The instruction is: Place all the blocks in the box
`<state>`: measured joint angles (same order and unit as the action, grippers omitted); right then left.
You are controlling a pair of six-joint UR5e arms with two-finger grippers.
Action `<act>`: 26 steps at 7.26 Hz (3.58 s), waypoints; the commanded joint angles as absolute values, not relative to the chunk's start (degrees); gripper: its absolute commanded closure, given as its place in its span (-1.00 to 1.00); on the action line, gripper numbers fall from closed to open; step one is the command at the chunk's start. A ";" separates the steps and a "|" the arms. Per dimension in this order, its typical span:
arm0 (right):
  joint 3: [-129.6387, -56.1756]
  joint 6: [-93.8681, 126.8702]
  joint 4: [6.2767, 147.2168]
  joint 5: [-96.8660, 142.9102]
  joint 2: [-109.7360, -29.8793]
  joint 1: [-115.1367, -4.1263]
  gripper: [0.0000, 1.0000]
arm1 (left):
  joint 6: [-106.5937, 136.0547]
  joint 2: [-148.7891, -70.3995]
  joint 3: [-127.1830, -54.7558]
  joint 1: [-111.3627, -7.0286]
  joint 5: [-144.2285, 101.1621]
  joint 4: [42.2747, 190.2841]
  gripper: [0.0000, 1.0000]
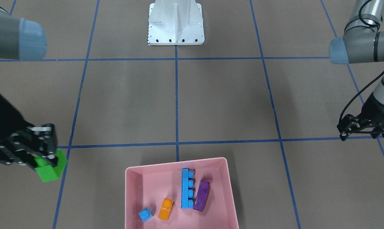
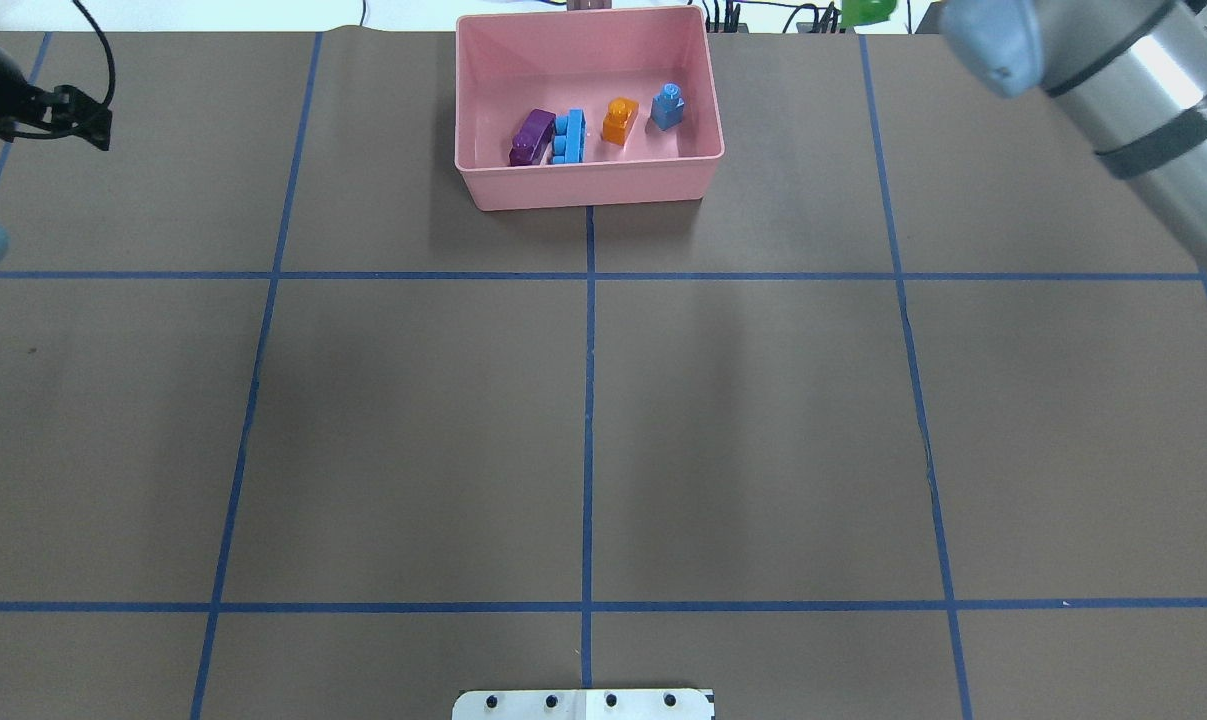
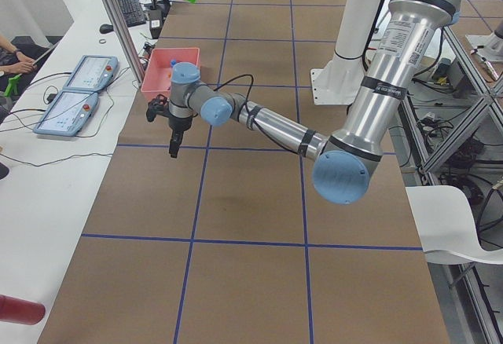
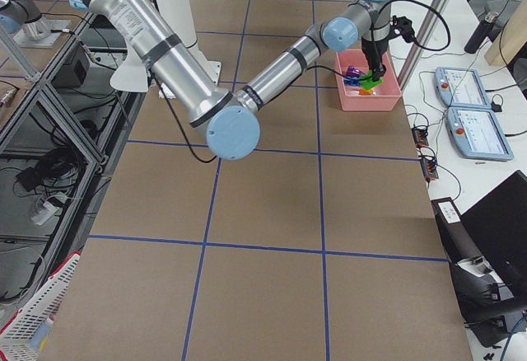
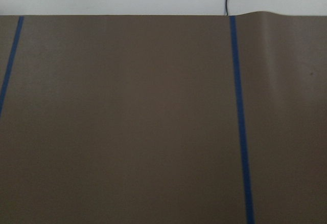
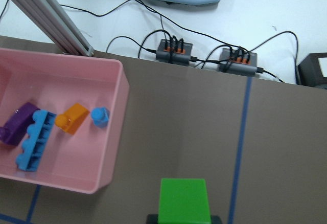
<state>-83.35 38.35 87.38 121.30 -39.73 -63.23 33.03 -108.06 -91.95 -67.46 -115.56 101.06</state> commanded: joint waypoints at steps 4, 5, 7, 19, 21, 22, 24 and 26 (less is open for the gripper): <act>-56.80 47.29 63.14 103.38 -27.16 -48.45 1.00 | 15.91 -102.57 -90.00 -72.15 -116.27 101.60 -1.00; -56.43 47.55 61.63 103.10 -27.16 -48.17 0.61 | 16.26 -102.66 -89.04 -72.42 -116.19 101.60 -1.00; -56.51 47.90 61.35 103.27 -26.72 -48.25 -1.00 | 17.83 -103.53 -88.42 -72.34 -116.37 102.04 -1.00; -90.97 -6.89 104.28 131.02 -64.88 -81.09 -1.00 | 1.35 -98.88 -87.10 -83.57 -130.85 101.34 -1.00; -90.70 -12.20 94.80 135.78 -78.59 -86.28 -1.00 | -1.75 -95.82 -87.19 -84.55 -131.13 101.77 -1.00; -90.53 -11.96 90.66 135.70 -83.10 -87.27 -1.00 | -2.02 -94.84 -87.36 -84.55 -131.22 102.21 -1.00; -90.71 -12.48 88.86 133.07 -86.55 -87.28 -1.00 | -2.11 -93.43 -87.63 -84.64 -131.31 102.30 -1.00; -91.40 -2.00 88.86 133.68 -89.28 -87.62 -1.00 | -2.55 -90.55 -88.15 -85.08 -131.57 101.60 -1.00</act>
<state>-90.93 -8.34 89.10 133.44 -87.21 -87.33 -2.34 -92.67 -87.70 -84.85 -131.33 101.84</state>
